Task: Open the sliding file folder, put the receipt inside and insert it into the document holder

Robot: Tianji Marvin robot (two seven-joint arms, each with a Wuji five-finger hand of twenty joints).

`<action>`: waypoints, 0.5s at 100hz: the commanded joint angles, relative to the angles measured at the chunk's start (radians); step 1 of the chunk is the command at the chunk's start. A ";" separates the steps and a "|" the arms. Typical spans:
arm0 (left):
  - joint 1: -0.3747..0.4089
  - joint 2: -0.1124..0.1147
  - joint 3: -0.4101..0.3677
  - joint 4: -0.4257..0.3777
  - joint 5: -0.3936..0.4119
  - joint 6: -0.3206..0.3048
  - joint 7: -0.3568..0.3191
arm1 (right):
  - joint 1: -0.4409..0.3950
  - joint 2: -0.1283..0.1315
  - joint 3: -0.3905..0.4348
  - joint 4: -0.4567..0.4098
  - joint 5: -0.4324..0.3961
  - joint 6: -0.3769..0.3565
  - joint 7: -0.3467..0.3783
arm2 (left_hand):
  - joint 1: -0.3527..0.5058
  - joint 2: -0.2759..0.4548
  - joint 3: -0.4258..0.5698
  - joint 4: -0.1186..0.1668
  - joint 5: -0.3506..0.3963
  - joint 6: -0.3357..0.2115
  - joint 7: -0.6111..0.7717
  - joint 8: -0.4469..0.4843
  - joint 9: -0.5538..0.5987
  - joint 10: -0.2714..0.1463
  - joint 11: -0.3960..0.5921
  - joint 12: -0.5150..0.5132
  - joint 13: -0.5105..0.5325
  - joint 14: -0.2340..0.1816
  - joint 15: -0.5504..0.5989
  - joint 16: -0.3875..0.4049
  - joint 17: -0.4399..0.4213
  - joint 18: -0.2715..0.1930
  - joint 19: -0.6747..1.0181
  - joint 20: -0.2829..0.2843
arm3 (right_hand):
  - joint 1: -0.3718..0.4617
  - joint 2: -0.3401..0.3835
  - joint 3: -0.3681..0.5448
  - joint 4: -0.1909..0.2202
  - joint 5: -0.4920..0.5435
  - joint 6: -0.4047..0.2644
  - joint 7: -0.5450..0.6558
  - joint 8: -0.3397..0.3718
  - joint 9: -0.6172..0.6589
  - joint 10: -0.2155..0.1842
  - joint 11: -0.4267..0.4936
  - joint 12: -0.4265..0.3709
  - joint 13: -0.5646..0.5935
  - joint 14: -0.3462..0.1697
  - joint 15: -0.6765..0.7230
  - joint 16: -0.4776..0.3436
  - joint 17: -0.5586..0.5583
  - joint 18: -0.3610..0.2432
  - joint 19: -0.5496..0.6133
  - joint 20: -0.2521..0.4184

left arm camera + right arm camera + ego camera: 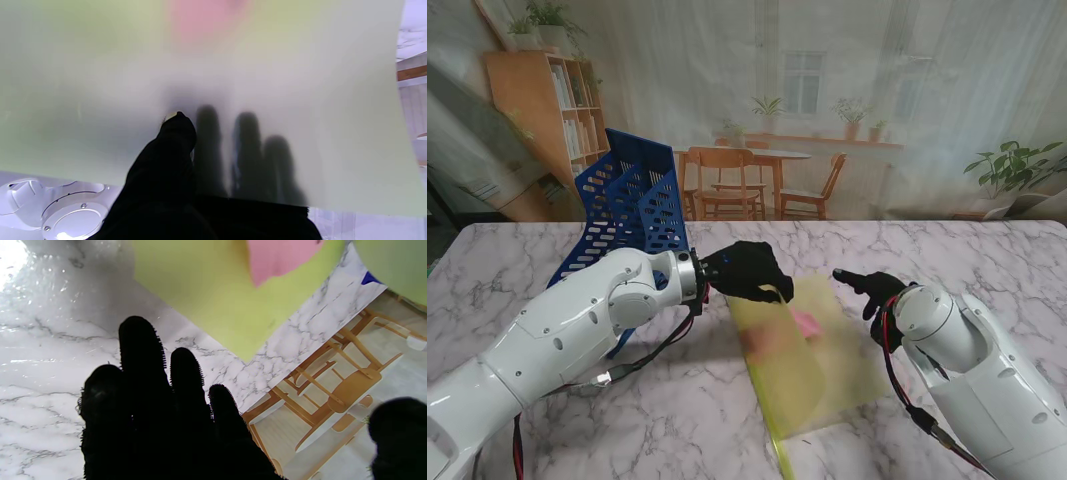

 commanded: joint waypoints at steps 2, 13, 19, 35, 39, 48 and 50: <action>-0.009 -0.009 0.006 0.009 -0.003 0.005 -0.013 | -0.009 0.000 -0.002 -0.013 -0.005 -0.004 0.014 | 0.081 0.121 0.051 0.009 0.054 -0.051 0.192 0.076 -0.029 -0.008 0.014 -0.001 -0.013 0.010 0.006 -0.004 -0.017 -0.054 0.007 0.009 | -0.068 0.035 -0.023 0.005 -0.037 0.001 0.054 -0.009 0.055 -0.043 0.101 0.039 0.081 -0.012 0.124 0.041 0.047 -0.002 0.106 0.036; -0.008 -0.011 0.006 0.009 -0.004 0.006 -0.007 | -0.017 -0.002 -0.001 -0.014 -0.020 -0.027 0.007 | 0.081 0.121 0.051 0.009 0.053 -0.052 0.192 0.077 -0.029 -0.008 0.014 -0.001 -0.013 0.010 0.006 -0.004 -0.017 -0.053 0.007 0.009 | -0.060 0.074 -0.050 0.009 -0.111 -0.067 0.137 -0.046 -0.078 -0.074 0.123 0.102 -0.061 -0.041 0.191 0.089 -0.089 -0.072 0.108 0.061; -0.004 -0.009 -0.001 0.003 -0.001 0.003 -0.007 | -0.020 -0.004 -0.001 -0.008 -0.044 -0.043 -0.005 | 0.081 0.122 0.051 0.009 0.054 -0.052 0.193 0.077 -0.028 -0.008 0.015 -0.001 -0.013 0.009 0.006 -0.003 -0.017 -0.054 0.007 0.009 | -0.054 0.086 -0.060 0.012 -0.139 -0.100 0.152 -0.045 -0.173 -0.087 0.091 0.105 -0.179 -0.049 0.167 0.091 -0.193 -0.102 0.065 0.062; 0.010 -0.004 -0.026 -0.017 0.010 -0.006 -0.010 | -0.023 -0.010 0.002 0.000 -0.052 -0.046 -0.028 | 0.081 0.121 0.050 0.008 0.053 -0.052 0.192 0.077 -0.029 -0.009 0.014 -0.001 -0.013 0.007 0.006 -0.004 -0.016 -0.053 0.007 0.009 | -0.019 0.101 -0.096 0.016 -0.191 -0.162 0.143 -0.025 -0.426 -0.109 -0.033 0.052 -0.463 -0.071 0.018 0.067 -0.382 -0.128 -0.056 0.041; 0.014 -0.003 -0.032 -0.022 0.009 -0.007 -0.011 | -0.023 -0.011 0.002 0.001 -0.055 -0.047 -0.033 | 0.081 0.121 0.051 0.009 0.053 -0.051 0.192 0.076 -0.029 -0.008 0.015 -0.001 -0.013 0.009 0.006 -0.004 -0.017 -0.053 0.007 0.009 | -0.013 0.105 -0.102 0.017 -0.200 -0.168 0.132 -0.020 -0.481 -0.119 -0.061 0.029 -0.528 -0.086 -0.040 0.050 -0.429 -0.142 -0.099 0.028; 0.022 0.000 -0.046 -0.034 0.016 -0.013 -0.012 | -0.021 -0.015 0.006 0.012 -0.071 -0.059 -0.053 | 0.081 0.121 0.050 0.008 0.053 -0.052 0.192 0.077 -0.028 -0.010 0.015 0.000 -0.013 0.008 0.006 -0.003 -0.017 -0.054 0.007 0.009 | 0.004 0.104 -0.115 0.021 -0.217 -0.164 0.100 -0.008 -0.603 -0.130 -0.120 -0.034 -0.660 -0.114 -0.171 0.005 -0.518 -0.177 -0.198 0.000; 0.024 0.001 -0.049 -0.037 0.018 -0.015 -0.012 | -0.021 -0.016 0.007 0.015 -0.076 -0.063 -0.058 | 0.081 0.121 0.050 0.008 0.053 -0.053 0.192 0.077 -0.028 -0.008 0.015 0.000 -0.012 0.009 0.006 -0.003 -0.017 -0.054 0.007 0.009 | 0.007 0.101 -0.115 0.021 -0.223 -0.163 0.092 -0.009 -0.623 -0.133 -0.128 -0.043 -0.686 -0.119 -0.196 -0.005 -0.541 -0.186 -0.224 -0.006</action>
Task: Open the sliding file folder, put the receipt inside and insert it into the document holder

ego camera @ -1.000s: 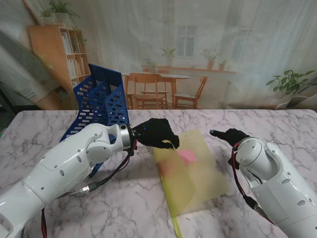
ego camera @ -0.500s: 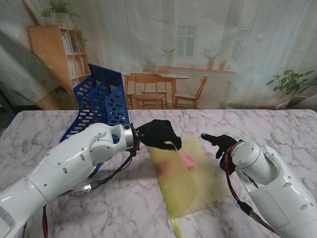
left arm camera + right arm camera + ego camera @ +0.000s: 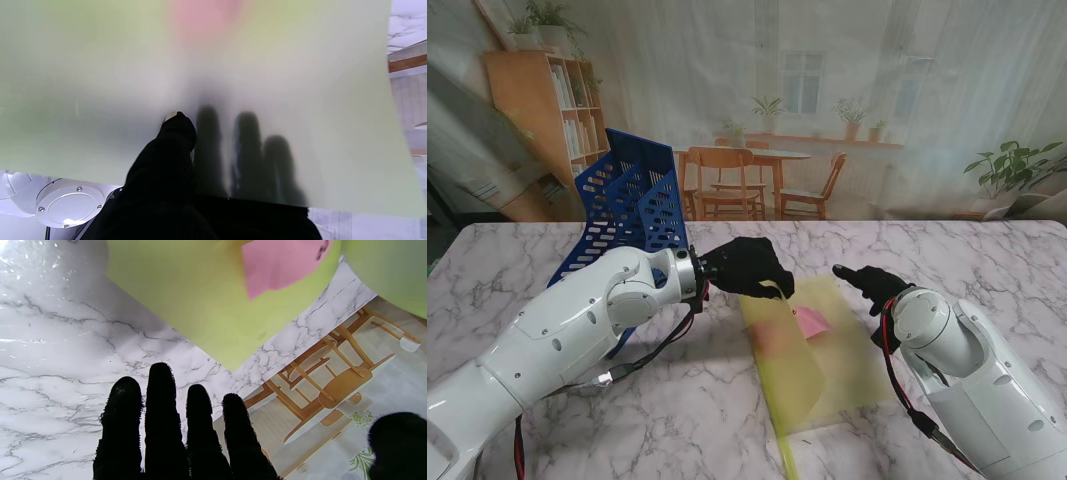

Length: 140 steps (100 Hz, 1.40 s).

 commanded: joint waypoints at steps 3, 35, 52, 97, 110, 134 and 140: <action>0.004 0.005 -0.011 -0.017 0.009 -0.013 -0.013 | -0.002 -0.008 0.006 0.019 -0.026 -0.013 -0.023 | 0.081 0.122 0.050 0.009 0.053 -0.053 0.193 0.077 -0.029 -0.009 0.015 -0.001 -0.013 0.008 0.006 -0.003 -0.015 -0.053 0.008 0.009 | 0.022 0.019 -0.025 0.021 -0.054 -0.023 -0.039 0.017 -0.087 -0.028 -0.051 -0.040 -0.100 -0.035 -0.113 -0.045 -0.074 -0.047 -0.087 -0.032; 0.038 0.019 -0.074 -0.056 0.041 -0.037 -0.020 | -0.022 -0.018 0.072 0.017 -0.086 -0.065 -0.079 | 0.081 0.121 0.050 0.008 0.054 -0.052 0.193 0.077 -0.028 -0.011 0.015 -0.001 -0.011 0.008 0.006 -0.003 -0.016 -0.053 0.007 0.009 | 0.026 0.000 -0.017 0.022 -0.042 0.024 -0.086 0.008 -0.139 -0.010 -0.140 -0.093 -0.177 -0.054 -0.221 -0.084 -0.140 -0.084 -0.213 -0.034; 0.034 0.017 -0.070 -0.054 0.042 -0.036 -0.016 | -0.026 -0.008 0.092 -0.004 0.003 -0.018 -0.015 | 0.081 0.122 0.050 0.009 0.053 -0.053 0.193 0.077 -0.028 -0.009 0.016 0.000 -0.011 0.007 0.006 -0.004 -0.016 -0.054 0.007 0.009 | -0.010 -0.005 -0.003 0.016 0.034 0.099 -0.081 0.015 -0.036 0.062 -0.081 -0.067 -0.016 0.026 -0.177 -0.082 -0.012 -0.022 -0.160 -0.023; -0.007 0.003 -0.017 -0.013 0.017 -0.001 -0.005 | -0.022 0.011 0.054 -0.059 0.184 0.041 0.097 | 0.081 0.123 0.050 0.009 0.052 -0.053 0.193 0.077 -0.029 -0.008 0.016 0.000 -0.012 0.007 0.006 -0.003 -0.016 -0.055 0.006 0.008 | -0.089 0.010 0.035 0.008 0.176 0.166 -0.071 0.008 0.477 0.130 -0.144 -0.070 0.488 0.141 -0.112 -0.116 0.375 0.178 0.032 -0.073; -0.021 -0.003 0.004 0.000 0.005 0.005 -0.004 | -0.027 0.008 0.055 -0.070 0.229 0.058 0.097 | 0.081 0.122 0.049 0.009 0.052 -0.053 0.193 0.077 -0.029 -0.009 0.016 -0.001 -0.012 0.007 0.006 -0.003 -0.015 -0.056 0.007 0.008 | -0.089 0.016 0.035 0.008 0.171 0.165 -0.045 0.002 0.521 0.143 -0.097 -0.048 0.588 0.147 -0.055 -0.092 0.457 0.201 0.102 -0.061; -0.046 -0.009 0.045 0.022 -0.009 0.019 -0.011 | -0.038 0.014 0.064 -0.085 0.252 0.056 0.122 | 0.081 0.123 0.047 0.009 0.051 -0.053 0.191 0.076 -0.029 -0.008 0.015 -0.001 -0.013 0.007 0.005 -0.003 -0.016 -0.055 0.007 0.008 | -0.084 0.024 0.027 0.011 0.143 0.137 0.008 -0.024 0.540 0.090 0.089 0.022 0.597 0.101 0.117 0.004 0.450 0.136 0.230 0.011; -0.060 -0.012 0.067 0.034 -0.018 0.024 -0.018 | -0.042 0.017 0.065 -0.089 0.252 0.052 0.130 | 0.081 0.124 0.047 0.009 0.051 -0.053 0.191 0.075 -0.031 -0.008 0.013 -0.002 -0.014 0.007 0.004 -0.004 -0.017 -0.054 0.006 0.008 | -0.089 0.028 0.024 0.012 0.139 0.121 0.015 -0.030 0.527 0.063 0.157 0.060 0.584 0.081 0.176 0.032 0.430 0.124 0.231 0.024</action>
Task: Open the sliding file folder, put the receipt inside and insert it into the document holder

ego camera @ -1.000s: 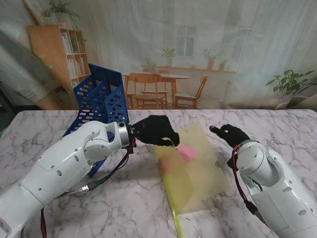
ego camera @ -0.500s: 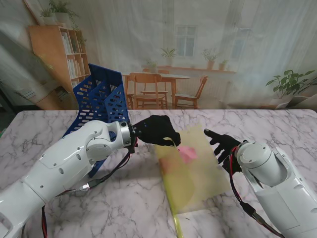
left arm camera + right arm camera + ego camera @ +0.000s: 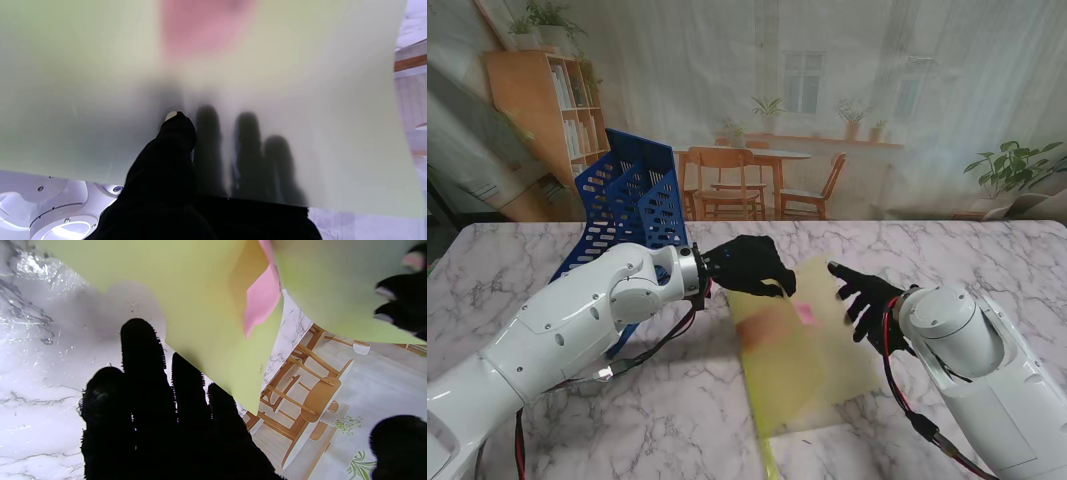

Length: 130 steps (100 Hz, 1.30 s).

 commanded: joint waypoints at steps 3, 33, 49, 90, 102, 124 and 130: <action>-0.026 -0.014 0.028 0.021 -0.011 0.008 -0.023 | -0.011 0.004 0.000 -0.009 0.006 -0.007 0.013 | 0.081 0.123 0.046 0.008 0.051 -0.053 0.190 0.075 -0.030 -0.008 0.013 -0.002 -0.014 0.007 0.004 -0.004 -0.017 -0.054 0.006 0.008 | -0.057 0.028 -0.001 0.007 -0.019 -0.043 0.029 -0.026 -0.011 -0.049 0.113 0.063 0.006 -0.027 0.104 0.042 -0.025 -0.032 0.049 0.030; -0.075 -0.047 0.118 0.080 -0.061 0.042 -0.013 | -0.021 0.020 0.001 -0.025 0.027 -0.009 0.072 | 0.081 0.123 0.047 0.010 0.052 -0.052 0.187 0.072 -0.030 -0.005 0.013 -0.002 -0.014 0.008 0.004 -0.004 -0.018 -0.054 0.005 0.008 | -0.062 0.030 -0.008 0.003 0.197 -0.173 0.071 0.042 -0.257 -0.113 0.245 0.378 -0.216 -0.159 0.388 0.152 -0.187 -0.114 0.033 0.069; -0.092 -0.061 0.150 0.102 -0.078 0.055 -0.007 | -0.028 0.021 0.003 -0.038 0.044 -0.004 0.078 | 0.081 0.123 0.047 0.009 0.052 -0.051 0.187 0.071 -0.029 -0.006 0.013 -0.002 -0.014 0.010 0.004 -0.004 -0.018 -0.053 0.005 0.008 | -0.059 0.005 0.010 -0.003 0.263 -0.196 0.115 0.189 -0.474 -0.100 0.007 0.196 -0.407 -0.112 0.212 0.120 -0.282 -0.117 -0.022 0.054; -0.141 -0.099 0.234 0.163 -0.134 0.108 -0.027 | -0.020 0.044 -0.032 -0.066 -0.012 -0.010 0.138 | 0.081 0.123 0.042 0.010 0.050 -0.048 0.179 0.064 -0.030 -0.001 0.008 -0.006 -0.018 0.014 0.002 -0.005 -0.024 -0.047 0.004 0.008 | 0.176 -0.339 0.148 0.002 -0.097 -0.161 0.308 0.334 -0.511 -0.096 -0.095 -0.055 -0.359 -0.045 -0.260 -0.091 -0.315 -0.040 -0.239 -0.064; -0.156 -0.104 0.252 0.171 -0.148 0.120 -0.047 | -0.012 0.056 -0.042 -0.067 -0.031 -0.016 0.175 | 0.081 0.124 0.040 0.010 0.050 -0.045 0.173 0.058 -0.030 0.001 0.006 -0.008 -0.019 0.016 0.001 -0.006 -0.025 -0.045 0.004 0.008 | 0.220 -0.378 0.128 -0.001 -0.137 -0.145 0.246 0.240 -0.536 -0.103 -0.111 -0.063 -0.378 -0.048 -0.314 -0.113 -0.330 -0.014 -0.305 -0.107; -0.193 -0.124 0.294 0.195 -0.180 0.140 -0.079 | -0.004 0.065 -0.058 -0.074 -0.056 -0.017 0.197 | 0.081 0.126 0.039 0.011 0.050 -0.042 0.167 0.054 -0.030 0.004 0.003 -0.010 -0.018 0.018 -0.001 -0.006 -0.027 -0.041 0.003 0.008 | 0.177 -0.445 0.200 -0.027 -0.155 -0.099 0.045 0.067 -0.553 -0.091 -0.147 -0.080 -0.411 -0.048 -0.359 -0.113 -0.371 0.031 -0.363 -0.109; -0.201 -0.131 0.304 0.204 -0.190 0.143 -0.084 | 0.004 0.067 -0.074 -0.074 -0.068 -0.011 0.200 | 0.081 0.125 0.039 0.011 0.050 -0.042 0.167 0.053 -0.030 0.005 0.003 -0.011 -0.017 0.020 -0.001 -0.006 -0.027 -0.041 0.003 0.008 | 0.275 -0.451 0.148 -0.010 -0.146 -0.095 0.048 0.071 -0.537 -0.084 -0.103 -0.061 -0.372 -0.051 -0.336 -0.103 -0.331 0.026 -0.351 -0.099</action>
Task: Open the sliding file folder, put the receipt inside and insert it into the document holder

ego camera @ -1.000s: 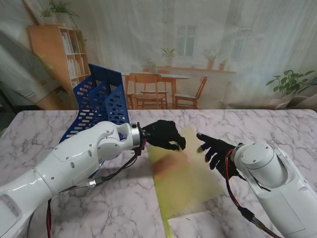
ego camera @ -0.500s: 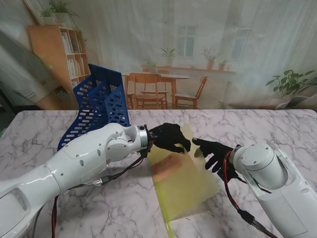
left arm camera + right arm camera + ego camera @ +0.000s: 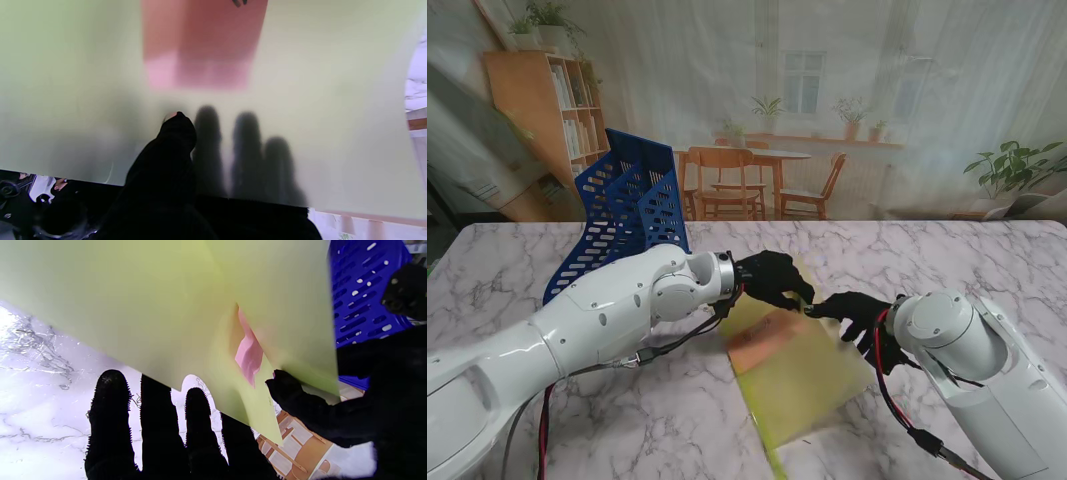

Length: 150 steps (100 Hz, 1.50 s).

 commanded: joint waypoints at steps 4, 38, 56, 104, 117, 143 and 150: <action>-0.020 -0.022 0.007 0.013 -0.008 0.007 -0.021 | 0.018 0.003 -0.030 -0.001 -0.020 0.016 0.008 | 0.081 0.124 0.038 0.010 0.050 -0.042 0.166 0.053 -0.018 0.002 0.000 -0.010 -0.017 0.020 -0.001 -0.006 -0.018 -0.041 0.003 0.009 | 0.121 -0.063 -0.054 0.009 -0.001 0.017 0.013 0.001 0.019 0.007 0.059 0.024 0.071 -0.006 0.018 0.010 0.057 0.030 0.025 0.005; -0.020 -0.024 0.009 0.006 -0.009 0.004 -0.020 | 0.031 -0.027 -0.084 0.013 -0.061 0.063 -0.116 | 0.081 0.127 0.038 0.011 0.048 -0.037 0.158 0.047 -0.021 0.006 -0.001 -0.012 -0.021 0.021 -0.002 -0.006 -0.021 -0.039 0.003 0.009 | 0.419 -0.042 0.341 -0.054 0.288 -0.033 0.381 0.076 0.482 0.022 0.366 0.199 0.527 -0.077 0.356 0.099 0.437 -0.059 0.310 -0.006; -0.015 -0.019 0.005 -0.005 -0.002 0.007 -0.022 | 0.016 -0.049 -0.090 0.012 -0.097 0.058 -0.196 | 0.081 0.119 0.025 0.008 0.020 -0.011 0.081 -0.051 -0.041 0.027 -0.017 -0.026 -0.031 0.030 -0.011 -0.009 -0.028 -0.032 -0.005 0.007 | 0.585 -0.101 0.435 -0.099 0.452 -0.113 0.598 -0.052 0.738 0.021 0.398 0.153 0.654 -0.114 0.583 0.191 0.637 -0.053 0.418 -0.044; 0.099 0.062 -0.213 -0.176 0.084 0.047 0.002 | -0.053 -0.085 -0.027 -0.010 -0.152 0.018 -0.325 | -0.308 0.066 -0.093 0.049 -0.239 0.124 -0.438 -0.324 -0.461 0.127 -0.070 -0.234 -0.277 0.081 -0.108 -0.026 -0.187 0.004 -0.161 -0.050 | 0.614 -0.123 0.545 -0.115 0.502 -0.264 0.678 0.086 0.770 0.031 0.438 0.222 0.658 -0.160 0.733 0.233 0.699 -0.074 0.443 -0.036; 0.156 0.087 -0.314 -0.244 0.118 0.053 -0.005 | -0.082 -0.105 0.018 -0.027 -0.144 -0.018 -0.396 | -0.312 0.075 -0.095 0.050 -0.228 0.127 -0.455 -0.329 -0.465 0.131 -0.073 -0.241 -0.291 0.092 -0.112 -0.027 -0.183 0.025 -0.163 -0.051 | 0.616 -0.120 0.546 -0.116 0.499 -0.268 0.681 0.100 0.769 0.025 0.437 0.232 0.658 -0.166 0.737 0.234 0.699 -0.074 0.443 -0.032; 0.322 0.114 -0.525 -0.370 0.183 0.102 0.031 | -0.129 -0.145 0.107 -0.055 -0.105 -0.141 -0.542 | -0.263 0.131 -0.100 0.053 -0.179 0.163 -0.444 -0.301 -0.392 0.152 -0.046 -0.221 -0.246 0.111 -0.074 0.001 -0.143 0.064 -0.081 -0.011 | 0.616 -0.105 0.535 -0.117 0.487 -0.288 0.686 0.120 0.765 0.007 0.434 0.257 0.658 -0.181 0.735 0.232 0.694 -0.097 0.433 -0.027; 0.375 0.118 -0.573 -0.396 0.186 0.124 0.040 | -0.138 -0.152 0.125 -0.061 -0.098 -0.186 -0.569 | -0.248 0.145 -0.111 0.055 -0.160 0.180 -0.431 -0.285 -0.355 0.159 -0.030 -0.205 -0.222 0.123 -0.052 0.020 -0.125 0.074 -0.049 0.004 | 0.615 -0.100 0.531 -0.117 0.484 -0.298 0.688 0.123 0.762 -0.001 0.433 0.264 0.659 -0.188 0.731 0.230 0.692 -0.102 0.429 -0.025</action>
